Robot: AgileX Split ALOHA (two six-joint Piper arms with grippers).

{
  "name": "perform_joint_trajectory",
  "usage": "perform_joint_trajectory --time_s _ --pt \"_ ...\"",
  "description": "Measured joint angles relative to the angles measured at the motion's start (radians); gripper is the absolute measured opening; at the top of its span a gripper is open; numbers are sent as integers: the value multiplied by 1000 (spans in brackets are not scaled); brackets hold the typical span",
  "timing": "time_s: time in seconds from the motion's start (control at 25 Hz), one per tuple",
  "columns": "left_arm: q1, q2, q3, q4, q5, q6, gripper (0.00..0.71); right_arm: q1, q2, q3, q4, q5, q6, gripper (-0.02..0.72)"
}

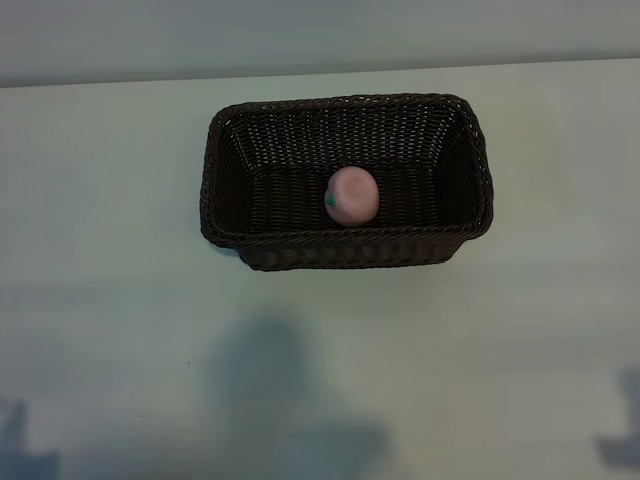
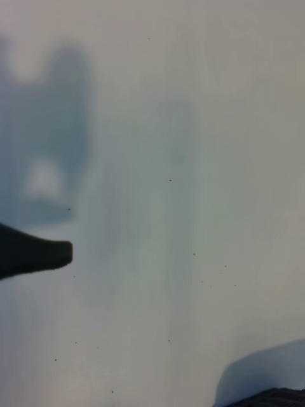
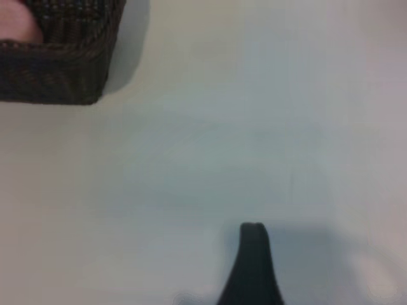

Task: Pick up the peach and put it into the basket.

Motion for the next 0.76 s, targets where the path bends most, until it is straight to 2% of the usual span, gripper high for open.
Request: perform_joint_trajectory --time_s 0.24,0.76 --pt "0 0 0 0 0 0 587 0 0 20 26 -49 4 556" --pt "0 0 0 0 0 3 587 0 0 20 26 -54 8 545"
